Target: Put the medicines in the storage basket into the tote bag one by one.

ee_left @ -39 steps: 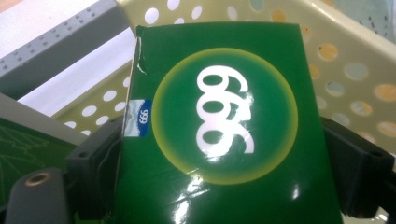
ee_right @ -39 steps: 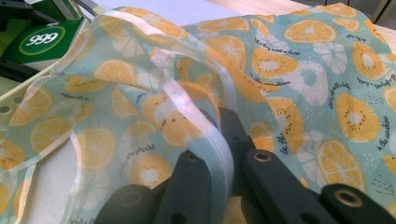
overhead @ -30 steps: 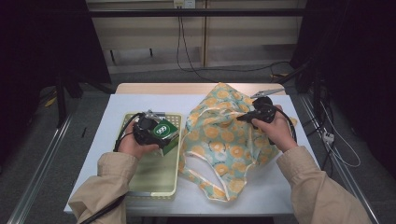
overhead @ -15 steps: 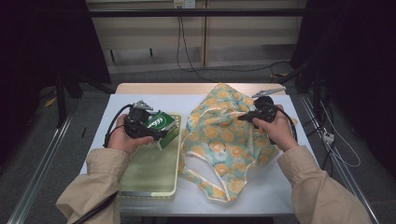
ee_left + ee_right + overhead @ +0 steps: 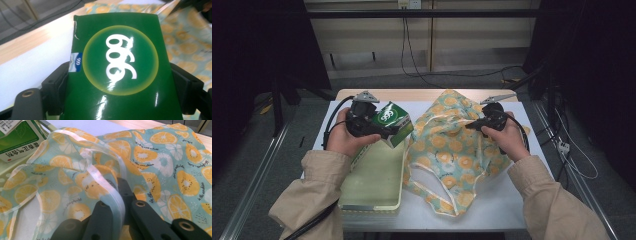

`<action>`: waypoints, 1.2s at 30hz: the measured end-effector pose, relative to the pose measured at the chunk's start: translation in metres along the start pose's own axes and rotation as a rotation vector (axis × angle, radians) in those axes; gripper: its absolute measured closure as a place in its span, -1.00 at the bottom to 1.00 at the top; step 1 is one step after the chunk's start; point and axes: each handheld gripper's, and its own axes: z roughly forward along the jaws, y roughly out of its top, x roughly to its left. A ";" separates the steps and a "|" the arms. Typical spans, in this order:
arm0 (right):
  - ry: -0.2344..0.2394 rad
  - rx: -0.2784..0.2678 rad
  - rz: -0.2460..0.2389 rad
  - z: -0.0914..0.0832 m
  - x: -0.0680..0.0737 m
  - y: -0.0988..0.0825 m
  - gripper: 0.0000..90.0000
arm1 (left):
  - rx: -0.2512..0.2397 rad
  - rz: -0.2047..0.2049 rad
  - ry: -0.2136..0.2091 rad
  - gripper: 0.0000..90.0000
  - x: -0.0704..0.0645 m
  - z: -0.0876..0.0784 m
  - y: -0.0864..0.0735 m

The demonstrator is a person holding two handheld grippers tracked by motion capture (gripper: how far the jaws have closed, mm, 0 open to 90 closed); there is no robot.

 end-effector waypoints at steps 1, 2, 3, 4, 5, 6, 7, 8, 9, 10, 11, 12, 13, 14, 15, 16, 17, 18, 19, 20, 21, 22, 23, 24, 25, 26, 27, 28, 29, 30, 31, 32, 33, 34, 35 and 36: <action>0.000 0.000 -0.001 0.000 0.000 0.000 1.00 | -0.003 0.006 -0.007 -0.60 -0.004 0.003 0.002; 0.001 0.000 -0.001 0.000 0.000 0.000 1.00 | -0.008 0.011 -0.015 -0.60 -0.008 0.006 0.004; 0.001 0.000 -0.001 0.000 0.000 0.000 1.00 | -0.012 0.016 -0.025 -0.60 -0.012 0.009 0.006; 0.000 0.000 -0.002 0.000 0.000 0.001 1.00 | -0.017 0.011 -0.038 -0.60 -0.015 0.013 0.008; 0.001 0.000 -0.003 0.000 0.000 0.001 1.00 | -0.020 0.015 -0.049 -0.60 -0.019 0.017 0.010; 0.002 -0.001 -0.003 0.000 0.000 0.001 1.00 | -0.019 0.018 -0.056 -0.60 -0.023 0.021 0.011; 0.003 0.000 -0.004 0.000 0.000 0.001 1.00 | -0.011 0.032 -0.063 -0.60 -0.026 0.026 0.013; 0.002 -0.001 -0.005 0.000 0.000 0.001 1.00 | -0.010 0.038 -0.071 -0.60 -0.030 0.030 0.014; 0.002 -0.002 -0.006 0.000 0.000 0.002 1.00 | -0.009 0.040 -0.080 -0.60 -0.034 0.035 0.016; 0.002 -0.002 -0.004 -0.001 0.000 0.002 1.00 | -0.005 0.050 -0.087 -0.60 -0.037 0.039 0.017; 0.002 -0.002 -0.004 -0.001 0.000 0.002 1.00 | -0.006 0.056 -0.094 -0.60 -0.041 0.044 0.017; 0.001 -0.001 -0.005 -0.001 0.000 0.002 1.00 | 0.000 0.059 -0.099 -0.60 -0.045 0.049 0.017; 0.001 -0.001 -0.003 -0.001 0.000 0.002 1.00 | 0.008 0.067 -0.107 -0.60 -0.049 0.054 0.017; 0.002 -0.004 -0.003 -0.002 0.000 0.002 1.00 | 0.011 0.066 -0.111 -0.60 -0.053 0.059 0.017; 0.001 -0.005 -0.003 -0.002 0.000 0.002 1.00 | 0.014 0.070 -0.115 -0.60 -0.056 0.063 0.017; 0.002 -0.005 -0.004 -0.002 -0.001 0.002 1.00 | 0.023 0.075 -0.124 -0.60 -0.058 0.067 0.017; 0.001 -0.005 -0.002 -0.003 -0.001 0.002 1.00 | 0.026 0.074 -0.131 -0.60 -0.061 0.071 0.017; 0.002 -0.006 -0.001 -0.003 -0.001 0.002 1.00 | 0.032 0.077 -0.134 -0.60 -0.063 0.075 0.018; 0.001 -0.008 0.001 -0.003 -0.001 0.002 1.00 | 0.038 0.081 -0.142 -0.60 -0.066 0.079 0.018; -0.001 -0.012 -0.002 -0.003 -0.002 0.002 1.00 | 0.042 0.085 -0.145 -0.60 -0.068 0.083 0.018; -0.001 -0.014 -0.001 -0.004 -0.001 0.002 1.00 | 0.044 0.088 -0.149 -0.60 -0.071 0.086 0.019; 0.000 -0.013 0.001 -0.004 -0.001 0.003 1.00 | 0.051 0.096 -0.158 -0.61 -0.074 0.090 0.019; 0.000 -0.014 0.001 -0.005 -0.001 0.003 1.00 | 0.052 0.099 -0.162 -0.60 -0.076 0.093 0.020; -0.002 -0.016 -0.001 -0.005 -0.001 0.004 1.00 | 0.055 0.102 -0.168 -0.60 -0.079 0.095 0.020; -0.001 -0.017 -0.001 -0.005 -0.001 0.004 1.00 | 0.061 0.111 -0.174 -0.60 -0.081 0.098 0.020; -0.002 -0.019 0.000 -0.006 -0.001 0.005 1.00 | 0.061 0.112 -0.177 -0.60 -0.084 0.101 0.020; -0.003 -0.019 -0.001 -0.006 -0.001 0.005 1.00 | 0.073 0.126 -0.183 -0.60 -0.086 0.104 0.020; -0.003 -0.020 -0.001 -0.006 -0.001 0.006 1.00 | 0.078 0.128 -0.186 -0.60 -0.089 0.107 0.020; -0.004 -0.022 -0.003 -0.006 -0.001 0.006 1.00 | 0.082 0.136 -0.189 -0.60 -0.091 0.110 0.020; -0.003 -0.024 -0.003 -0.006 -0.001 0.007 1.00 | 0.084 0.139 -0.194 -0.60 -0.093 0.113 0.020; -0.004 -0.025 -0.006 -0.006 -0.001 0.007 1.00 | 0.085 0.141 -0.197 -0.61 -0.094 0.115 0.020; -0.004 -0.025 -0.005 -0.007 -0.001 0.007 1.00 | 0.088 0.139 -0.195 -0.61 -0.096 0.117 0.019; -0.003 -0.027 -0.004 -0.007 -0.001 0.008 1.00 | 0.092 0.140 -0.194 -0.61 -0.096 0.119 0.019; -0.002 -0.027 -0.002 -0.007 -0.001 0.008 1.00 | 0.097 0.143 -0.192 -0.61 -0.097 0.122 0.019; -0.002 -0.028 0.000 -0.007 -0.001 0.008 1.00 | 0.107 0.146 -0.183 -0.61 -0.097 0.125 0.019; -0.004 -0.028 0.000 -0.007 -0.001 0.008 1.00 | 0.113 0.150 -0.172 -0.61 -0.097 0.128 0.019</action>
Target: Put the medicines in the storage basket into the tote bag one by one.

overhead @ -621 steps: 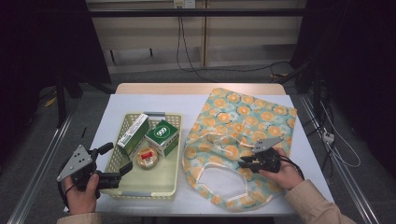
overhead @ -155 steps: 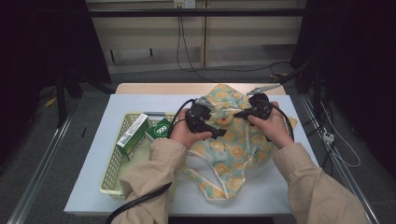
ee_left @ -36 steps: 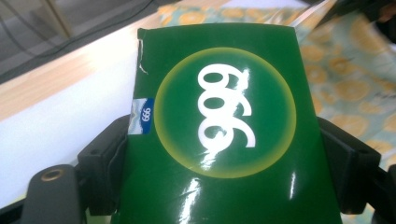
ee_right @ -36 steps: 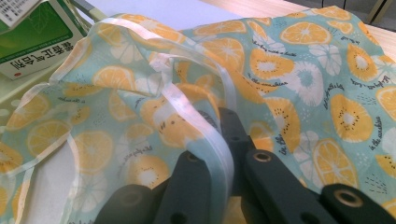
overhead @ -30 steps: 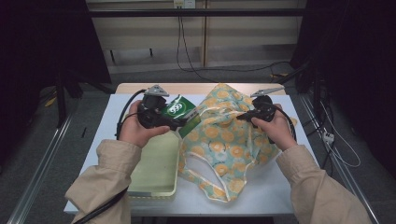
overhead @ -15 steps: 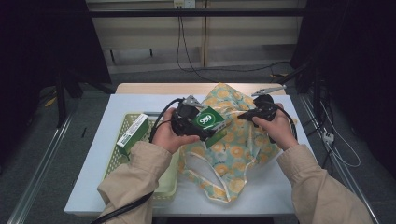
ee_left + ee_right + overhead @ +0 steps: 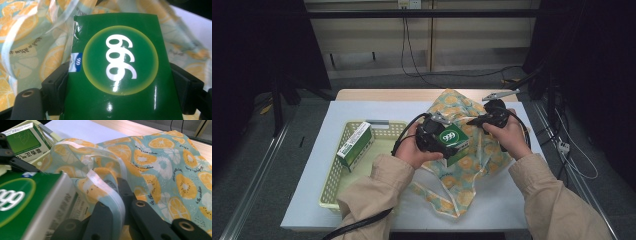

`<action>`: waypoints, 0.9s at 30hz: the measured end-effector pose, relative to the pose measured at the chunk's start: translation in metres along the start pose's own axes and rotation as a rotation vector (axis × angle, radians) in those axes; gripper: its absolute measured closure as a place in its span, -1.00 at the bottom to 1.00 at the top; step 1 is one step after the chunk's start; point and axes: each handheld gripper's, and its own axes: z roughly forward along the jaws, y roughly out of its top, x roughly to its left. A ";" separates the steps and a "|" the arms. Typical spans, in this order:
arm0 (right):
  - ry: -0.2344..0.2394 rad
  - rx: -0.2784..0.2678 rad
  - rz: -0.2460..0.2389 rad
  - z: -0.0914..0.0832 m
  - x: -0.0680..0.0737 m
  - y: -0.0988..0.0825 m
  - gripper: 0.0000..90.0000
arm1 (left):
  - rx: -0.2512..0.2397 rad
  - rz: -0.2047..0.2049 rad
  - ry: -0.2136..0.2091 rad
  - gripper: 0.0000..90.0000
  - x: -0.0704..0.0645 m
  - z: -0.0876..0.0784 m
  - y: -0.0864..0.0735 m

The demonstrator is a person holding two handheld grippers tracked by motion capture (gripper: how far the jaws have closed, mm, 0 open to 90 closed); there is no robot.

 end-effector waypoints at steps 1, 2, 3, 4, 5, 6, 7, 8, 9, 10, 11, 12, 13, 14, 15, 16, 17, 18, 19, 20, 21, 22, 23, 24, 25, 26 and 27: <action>0.001 0.000 0.001 0.000 0.000 0.000 1.00 | 0.002 -0.001 0.003 -0.61 0.001 0.003 0.000; 0.000 0.001 -0.001 -0.001 0.001 0.000 1.00 | 0.008 0.002 0.006 -0.61 0.002 0.006 -0.001; 0.000 -0.001 -0.002 -0.001 0.001 0.000 1.00 | 0.015 0.003 0.012 -0.61 0.004 0.009 -0.001; -0.002 -0.002 -0.001 -0.001 0.001 0.000 1.00 | 0.018 0.000 0.007 -0.61 0.005 0.012 -0.002; -0.006 -0.005 -0.005 -0.001 0.001 0.001 1.00 | 0.017 -0.016 0.012 -0.61 0.006 0.016 -0.003; -0.008 -0.007 -0.005 -0.002 0.002 0.001 1.00 | 0.023 -0.015 0.009 -0.61 0.007 0.019 -0.004; -0.008 -0.008 -0.005 -0.002 0.002 0.001 1.00 | 0.034 -0.008 0.005 -0.61 0.007 0.023 -0.005; -0.009 -0.007 -0.006 -0.002 0.002 0.002 1.00 | 0.038 -0.009 0.002 -0.61 0.007 0.025 -0.005; -0.011 -0.007 -0.005 -0.002 0.003 0.002 1.00 | 0.034 -0.013 -0.002 -0.61 0.006 0.029 -0.005; -0.009 -0.008 -0.008 -0.002 0.003 0.003 1.00 | 0.039 -0.011 -0.010 -0.61 0.006 0.031 -0.005; -0.010 -0.010 -0.007 -0.002 0.003 0.004 1.00 | 0.040 -0.014 -0.012 -0.61 0.006 0.034 -0.005; -0.012 -0.010 -0.007 -0.002 0.003 0.004 1.00 | 0.047 -0.008 -0.019 -0.61 0.006 0.036 -0.004; -0.010 -0.012 -0.005 -0.002 0.004 0.005 1.00 | 0.050 -0.006 -0.019 -0.61 0.006 0.038 -0.004; -0.009 -0.017 -0.008 -0.002 0.004 0.005 1.00 | 0.045 -0.009 -0.015 -0.61 0.007 0.041 -0.003; -0.010 -0.014 -0.009 -0.002 0.005 0.005 1.00 | 0.042 -0.011 -0.007 -0.61 0.008 0.043 -0.003; -0.009 -0.012 -0.014 -0.002 0.006 0.005 1.00 | 0.042 -0.004 0.000 -0.61 0.010 0.045 -0.003; -0.005 -0.014 -0.015 -0.002 0.007 0.005 1.00 | 0.039 -0.011 0.004 -0.62 0.012 0.047 -0.002; -0.005 -0.014 -0.017 -0.002 0.008 0.005 1.00 | 0.039 -0.015 0.011 -0.62 0.014 0.049 -0.002; -0.005 -0.015 -0.020 -0.003 0.008 0.006 1.00 | 0.041 -0.016 0.022 -0.62 0.015 0.051 -0.002; -0.005 -0.016 -0.017 -0.003 0.008 0.006 1.00 | 0.044 -0.014 0.030 -0.62 0.017 0.052 -0.001; -0.005 -0.017 -0.017 -0.004 0.008 0.006 1.00 | 0.042 -0.015 0.038 -0.62 0.019 0.054 -0.001; -0.006 -0.018 -0.019 -0.004 0.008 0.006 1.00 | 0.032 -0.022 0.045 -0.62 0.021 0.055 0.000; -0.004 -0.016 -0.018 -0.003 0.008 0.006 1.00 | 0.026 -0.028 0.049 -0.62 0.023 0.057 0.001; -0.006 -0.014 -0.018 -0.002 0.007 0.006 1.00 | 0.028 -0.027 0.052 -0.62 0.025 0.058 0.002; -0.005 -0.013 -0.016 -0.001 0.006 0.005 1.00 | 0.025 -0.033 0.058 -0.62 0.027 0.059 0.003; -0.003 -0.014 -0.012 0.000 0.006 0.005 1.00 | 0.018 -0.039 0.061 -0.62 0.029 0.060 0.004; -0.002 -0.015 -0.008 0.001 0.005 0.005 1.00 | 0.019 -0.042 0.067 -0.62 0.030 0.062 0.005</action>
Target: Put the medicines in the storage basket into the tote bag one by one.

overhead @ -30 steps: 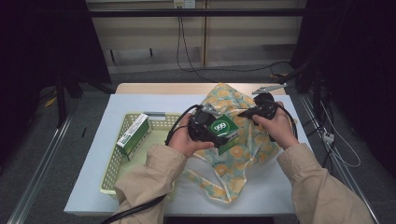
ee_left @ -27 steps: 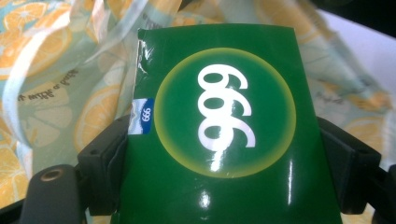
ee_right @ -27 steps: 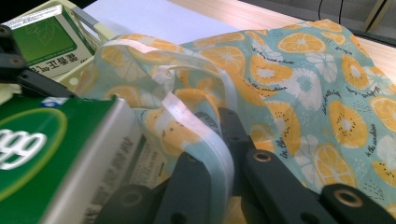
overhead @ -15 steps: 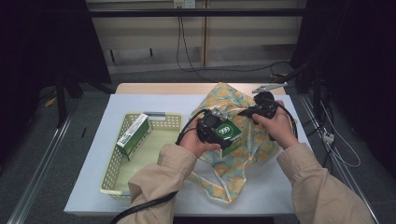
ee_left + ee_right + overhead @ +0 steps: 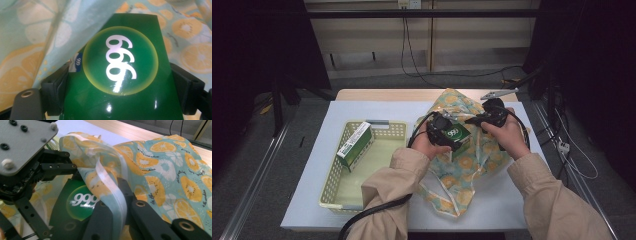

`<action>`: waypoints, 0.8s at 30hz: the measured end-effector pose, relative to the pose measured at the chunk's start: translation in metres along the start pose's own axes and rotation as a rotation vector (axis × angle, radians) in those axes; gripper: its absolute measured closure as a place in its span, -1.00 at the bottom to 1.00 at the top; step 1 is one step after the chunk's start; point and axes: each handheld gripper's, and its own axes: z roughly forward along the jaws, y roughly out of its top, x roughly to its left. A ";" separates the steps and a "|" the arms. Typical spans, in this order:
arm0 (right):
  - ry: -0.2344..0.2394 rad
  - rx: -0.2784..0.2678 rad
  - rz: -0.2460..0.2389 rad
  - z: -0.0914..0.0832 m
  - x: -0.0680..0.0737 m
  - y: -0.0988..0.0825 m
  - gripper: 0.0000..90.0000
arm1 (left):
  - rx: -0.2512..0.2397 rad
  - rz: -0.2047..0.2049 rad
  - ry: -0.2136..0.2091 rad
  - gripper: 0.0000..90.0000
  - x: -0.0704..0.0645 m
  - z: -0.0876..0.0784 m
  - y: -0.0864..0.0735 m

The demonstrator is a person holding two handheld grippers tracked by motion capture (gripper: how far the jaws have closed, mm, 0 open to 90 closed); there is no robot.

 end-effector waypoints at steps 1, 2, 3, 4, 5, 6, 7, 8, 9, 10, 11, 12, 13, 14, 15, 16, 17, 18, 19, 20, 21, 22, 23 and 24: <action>0.003 -0.001 0.001 0.001 -0.001 0.000 1.00 | -0.001 -0.001 -0.005 -0.62 0.001 0.002 0.001; 0.002 -0.001 0.005 0.003 -0.001 0.000 1.00 | 0.002 0.001 -0.003 -0.62 0.002 0.004 0.001; 0.004 -0.001 0.008 0.004 -0.002 0.000 1.00 | 0.002 -0.001 0.002 -0.62 0.003 0.007 0.002; 0.005 0.000 0.010 0.005 -0.002 0.000 1.00 | -0.002 -0.010 0.003 -0.62 0.004 0.009 0.002; 0.005 0.001 0.013 0.007 -0.003 -0.001 1.00 | 0.000 -0.005 0.012 -0.62 0.005 0.012 0.003; 0.006 0.001 0.016 0.008 -0.004 -0.001 1.00 | -0.001 -0.006 0.015 -0.62 0.007 0.014 0.003; 0.008 0.002 0.018 0.009 -0.005 -0.002 1.00 | 0.009 -0.001 0.056 -0.62 0.007 0.016 0.005; 0.008 0.004 0.020 0.010 -0.005 -0.002 1.00 | 0.000 0.000 0.040 -0.62 0.011 0.018 0.006; 0.009 0.004 0.022 0.011 -0.006 -0.002 1.00 | -0.007 -0.002 0.056 -0.62 0.013 0.020 0.007; 0.009 0.006 0.024 0.012 -0.007 -0.003 1.00 | -0.014 -0.007 0.064 -0.62 0.016 0.022 0.008; 0.010 0.005 0.027 0.012 -0.007 -0.003 1.00 | -0.026 -0.010 0.082 -0.63 0.018 0.024 0.009; 0.011 0.006 0.028 0.013 -0.007 -0.003 1.00 | -0.027 -0.011 0.104 -0.63 0.020 0.025 0.010; 0.009 0.005 0.027 0.013 -0.008 -0.004 1.00 | -0.020 -0.009 0.133 -0.63 0.022 0.026 0.010; 0.010 0.007 0.030 0.012 -0.008 -0.004 1.00 | -0.041 -0.013 0.105 -0.64 0.025 0.029 0.010; 0.010 0.010 0.030 0.012 -0.008 -0.004 1.00 | -0.038 -0.014 0.116 -0.65 0.025 0.031 0.009; 0.010 0.009 0.029 0.012 -0.009 -0.004 1.00 | -0.041 -0.018 0.109 -0.66 0.026 0.032 0.009; 0.011 0.010 0.030 0.012 -0.009 -0.004 1.00 | -0.049 -0.021 0.107 -0.68 0.025 0.033 0.008; 0.012 0.012 0.029 0.012 -0.008 -0.004 1.00 | -0.047 -0.017 0.095 -0.69 0.024 0.032 0.008; 0.010 0.012 0.028 0.012 -0.009 -0.005 1.00 | -0.043 -0.016 0.088 -0.69 0.024 0.030 0.008; 0.010 0.011 0.033 0.011 -0.009 -0.005 1.00 | -0.039 -0.017 0.070 -0.71 0.024 0.028 0.008; 0.010 0.011 0.035 0.011 -0.010 -0.006 1.00 | -0.043 -0.035 0.060 -0.72 0.023 0.024 0.008; 0.006 0.011 0.037 0.011 -0.011 -0.006 1.00 | -0.042 -0.042 0.050 -0.75 0.022 0.021 0.008; 0.005 0.010 0.041 0.010 -0.012 -0.007 1.00 | -0.034 -0.044 0.039 -0.77 0.021 0.017 0.008; 0.004 0.010 0.043 0.010 -0.012 -0.007 1.00 | -0.034 -0.043 0.034 -0.79 0.020 0.014 0.007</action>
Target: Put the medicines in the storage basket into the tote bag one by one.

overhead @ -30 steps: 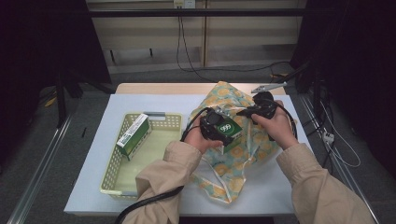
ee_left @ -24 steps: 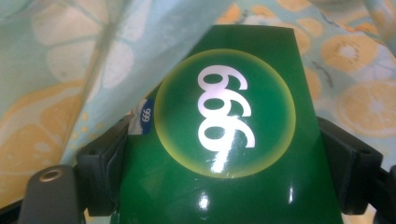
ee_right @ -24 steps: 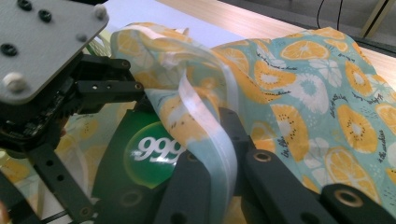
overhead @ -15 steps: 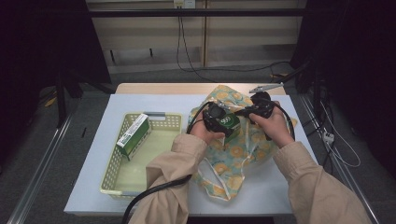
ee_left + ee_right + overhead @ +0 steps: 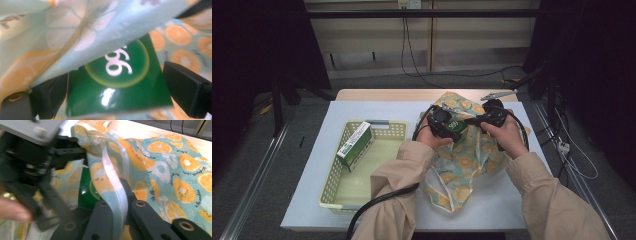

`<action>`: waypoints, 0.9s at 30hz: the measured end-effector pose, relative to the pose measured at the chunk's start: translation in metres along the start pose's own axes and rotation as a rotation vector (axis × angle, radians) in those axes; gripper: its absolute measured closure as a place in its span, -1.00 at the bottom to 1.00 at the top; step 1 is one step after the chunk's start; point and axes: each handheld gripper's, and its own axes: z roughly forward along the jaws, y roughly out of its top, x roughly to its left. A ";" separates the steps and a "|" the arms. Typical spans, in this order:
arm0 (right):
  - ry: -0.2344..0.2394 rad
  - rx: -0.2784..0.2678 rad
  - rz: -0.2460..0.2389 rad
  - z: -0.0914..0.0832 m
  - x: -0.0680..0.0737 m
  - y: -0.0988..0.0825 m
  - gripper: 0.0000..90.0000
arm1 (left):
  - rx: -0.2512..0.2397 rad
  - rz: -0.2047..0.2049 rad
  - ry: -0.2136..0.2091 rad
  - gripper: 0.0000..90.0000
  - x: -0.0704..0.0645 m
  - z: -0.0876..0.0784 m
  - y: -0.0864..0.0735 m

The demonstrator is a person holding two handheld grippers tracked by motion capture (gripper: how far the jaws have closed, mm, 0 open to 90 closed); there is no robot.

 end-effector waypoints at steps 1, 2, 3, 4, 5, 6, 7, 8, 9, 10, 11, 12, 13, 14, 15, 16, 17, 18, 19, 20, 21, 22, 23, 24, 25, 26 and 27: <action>-0.003 0.004 -0.001 0.000 0.000 -0.001 1.00 | -0.006 0.000 -0.007 -0.79 -0.001 -0.004 -0.001; -0.003 0.006 0.000 0.000 0.000 -0.001 1.00 | 0.002 -0.002 -0.013 -0.80 -0.002 -0.008 -0.002; -0.003 0.006 0.001 0.001 -0.001 -0.002 1.00 | 0.012 -0.008 -0.014 -0.80 -0.002 -0.012 -0.004; -0.005 0.008 0.001 0.001 0.000 -0.003 1.00 | 0.015 -0.012 -0.017 -0.81 -0.003 -0.017 -0.005; -0.007 0.011 0.000 0.002 0.000 -0.003 1.00 | 0.018 -0.019 -0.028 -0.82 -0.004 -0.021 -0.007; -0.009 0.015 0.000 0.002 0.000 -0.004 1.00 | 0.030 -0.011 -0.028 -0.84 -0.005 -0.026 -0.008; -0.009 0.014 0.002 0.003 0.000 -0.005 1.00 | 0.026 -0.008 -0.026 -0.84 -0.007 -0.031 -0.010; -0.011 0.015 0.002 0.003 -0.001 -0.006 1.00 | 0.022 -0.003 -0.040 -0.84 -0.008 -0.037 -0.012; -0.012 0.015 0.002 0.003 -0.001 -0.007 1.00 | 0.028 0.013 -0.060 -0.83 -0.008 -0.043 -0.013; -0.014 0.016 0.006 0.003 0.000 -0.007 1.00 | 0.025 0.031 -0.062 -0.81 -0.009 -0.050 -0.014; -0.014 0.018 0.005 0.003 0.000 -0.007 1.00 | 0.028 0.036 -0.065 -0.80 -0.010 -0.056 -0.016; -0.013 0.017 0.001 0.003 0.001 -0.007 1.00 | 0.026 0.042 -0.074 -0.80 -0.010 -0.062 -0.017; -0.012 0.017 0.000 0.003 0.002 -0.007 1.00 | 0.016 0.035 -0.074 -0.80 -0.010 -0.068 -0.019; -0.011 0.017 -0.001 0.002 0.003 -0.007 1.00 | 0.022 0.042 -0.077 -0.80 -0.009 -0.075 -0.021; -0.011 0.019 -0.005 0.002 0.004 -0.007 1.00 | 0.009 0.037 -0.077 -0.80 -0.009 -0.080 -0.023; -0.011 0.020 -0.008 0.002 0.005 -0.007 1.00 | 0.015 0.046 -0.043 -0.80 -0.008 -0.088 -0.025; -0.011 0.021 -0.008 0.002 0.006 -0.007 1.00 | 0.001 0.041 -0.072 -0.80 -0.006 -0.093 -0.027; -0.011 0.023 -0.010 0.001 0.006 -0.007 1.00 | -0.009 0.038 -0.068 -0.80 -0.005 -0.100 -0.029; -0.011 0.023 -0.013 0.001 0.007 -0.006 1.00 | -0.013 0.040 -0.059 -0.80 -0.003 -0.106 -0.032; -0.010 0.023 -0.014 0.001 0.008 -0.006 1.00 | -0.018 0.035 -0.055 -0.80 -0.001 -0.112 -0.034; -0.009 0.022 -0.015 0.001 0.008 -0.006 1.00 | -0.013 0.037 -0.029 -0.80 0.001 -0.118 -0.037; -0.006 0.019 -0.017 0.001 0.009 -0.006 1.00 | -0.022 0.035 -0.043 -0.80 0.004 -0.123 -0.040; -0.004 0.022 -0.016 0.001 0.009 -0.007 1.00 | -0.024 0.034 -0.035 -0.80 0.006 -0.128 -0.043; -0.005 0.023 -0.015 0.000 0.009 -0.007 1.00 | -0.024 0.028 -0.029 -0.80 0.009 -0.132 -0.046; -0.004 0.023 -0.015 0.000 0.009 -0.007 1.00 | -0.023 0.022 -0.025 -0.80 0.012 -0.136 -0.048; -0.002 0.025 -0.017 0.001 0.009 -0.008 1.00 | -0.023 0.017 -0.020 -0.80 0.015 -0.140 -0.051; -0.003 0.025 -0.019 0.001 0.010 -0.008 1.00 | -0.024 0.014 -0.013 -0.80 0.017 -0.144 -0.054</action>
